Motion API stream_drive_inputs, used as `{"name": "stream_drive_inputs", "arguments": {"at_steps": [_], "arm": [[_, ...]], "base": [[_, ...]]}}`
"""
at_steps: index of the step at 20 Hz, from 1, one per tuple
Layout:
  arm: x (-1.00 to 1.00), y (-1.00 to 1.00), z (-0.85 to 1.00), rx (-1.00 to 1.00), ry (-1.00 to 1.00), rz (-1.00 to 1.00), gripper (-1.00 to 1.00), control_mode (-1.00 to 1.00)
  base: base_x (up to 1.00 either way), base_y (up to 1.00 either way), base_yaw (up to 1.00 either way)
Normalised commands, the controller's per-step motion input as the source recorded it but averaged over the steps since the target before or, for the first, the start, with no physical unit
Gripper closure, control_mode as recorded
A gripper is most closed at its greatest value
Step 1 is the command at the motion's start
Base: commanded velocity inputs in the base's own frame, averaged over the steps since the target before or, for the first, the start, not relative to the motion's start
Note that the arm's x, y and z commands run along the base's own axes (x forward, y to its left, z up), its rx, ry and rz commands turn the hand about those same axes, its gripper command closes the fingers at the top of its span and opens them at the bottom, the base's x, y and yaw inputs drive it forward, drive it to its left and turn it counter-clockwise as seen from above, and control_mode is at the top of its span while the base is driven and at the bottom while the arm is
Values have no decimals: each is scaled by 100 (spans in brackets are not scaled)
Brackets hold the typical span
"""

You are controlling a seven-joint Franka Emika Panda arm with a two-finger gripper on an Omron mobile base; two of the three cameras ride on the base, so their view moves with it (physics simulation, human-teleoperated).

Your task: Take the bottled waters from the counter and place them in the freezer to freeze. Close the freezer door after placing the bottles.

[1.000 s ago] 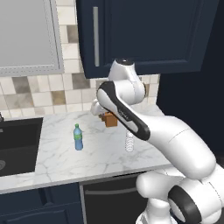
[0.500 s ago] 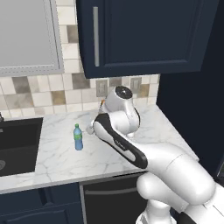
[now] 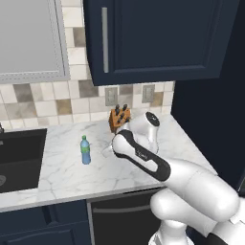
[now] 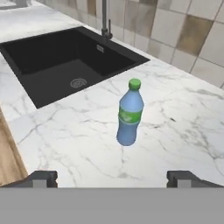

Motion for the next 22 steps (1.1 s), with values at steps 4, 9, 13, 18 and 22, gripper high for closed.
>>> {"name": "stream_drive_inputs", "arguments": {"at_steps": [4,9,13,18,22], "arm": [[43,4,-6,0,-5,33,-100,-100],[43,5,-6,0,-6,37,-100,-100],[24,0,-2,0,-14,32,-100,-100],[3,3,0,0,-4,18,-100,-100],[0,0,0,0,0,0,-100,-100]], "base": [[0,0,0],[0,0,0],[0,0,0],[0,0,0],[0,0,0]]}}
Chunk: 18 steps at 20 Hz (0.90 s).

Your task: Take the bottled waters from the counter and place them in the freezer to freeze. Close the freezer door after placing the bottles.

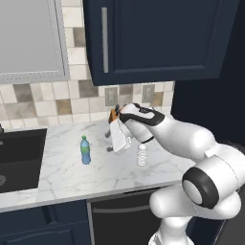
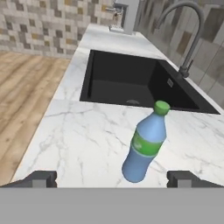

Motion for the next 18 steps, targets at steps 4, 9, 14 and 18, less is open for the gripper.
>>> {"name": "stream_drive_inputs", "arguments": {"at_steps": [4,9,14,18], "arm": [[0,17,0,0,0,0,-100,-100],[5,30,-8,0,-8,0,-100,-100],[1,14,-12,0,-1,0,-100,-100],[7,0,-17,0,0,3,-100,-100]], "base": [[0,0,0],[0,0,0],[0,0,0],[0,0,0]]}}
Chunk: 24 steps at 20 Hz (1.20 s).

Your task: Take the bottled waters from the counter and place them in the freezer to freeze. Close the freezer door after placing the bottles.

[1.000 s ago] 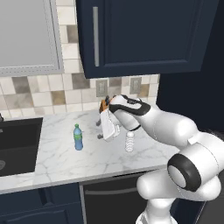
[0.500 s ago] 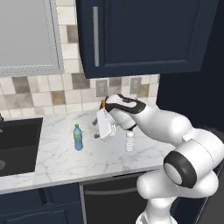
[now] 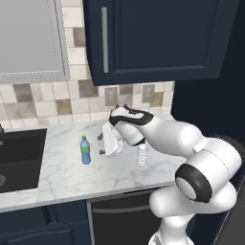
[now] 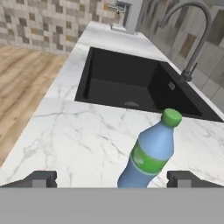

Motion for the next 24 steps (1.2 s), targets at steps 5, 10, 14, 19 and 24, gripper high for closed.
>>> {"name": "stream_drive_inputs", "arguments": {"at_steps": [5,10,14,19,24], "arm": [[30,8,-6,0,0,5,-100,-100],[21,9,-3,0,0,5,-100,-100],[1,19,-14,0,0,5,-100,-100],[23,20,-15,0,0,1,-100,-100],[22,10,-14,0,0,0,-100,-100]], "base": [[0,0,0],[0,0,0],[0,0,0],[0,0,0],[0,0,0]]}}
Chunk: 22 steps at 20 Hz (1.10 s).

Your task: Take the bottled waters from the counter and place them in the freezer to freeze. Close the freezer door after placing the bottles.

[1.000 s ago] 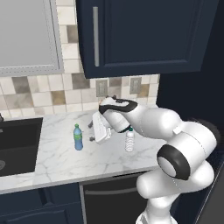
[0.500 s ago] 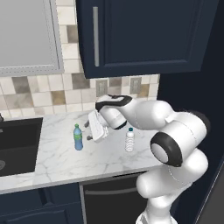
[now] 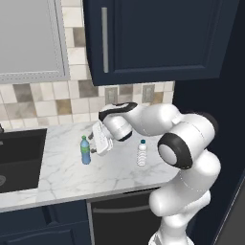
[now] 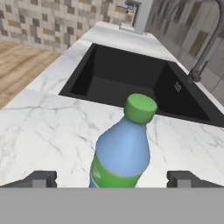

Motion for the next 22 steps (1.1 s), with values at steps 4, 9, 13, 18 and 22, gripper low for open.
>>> {"name": "stream_drive_inputs", "arguments": {"at_steps": [4,9,13,18,22], "arm": [[19,0,-7,0,0,0,-100,-100],[5,3,-2,0,0,1,-100,-100],[0,14,-7,0,0,5,-100,-100],[0,19,-4,0,1,4,-100,-100],[0,11,0,0,0,4,-100,-100]], "base": [[0,0,0],[0,0,0],[0,0,0],[0,0,0],[0,0,0]]}}
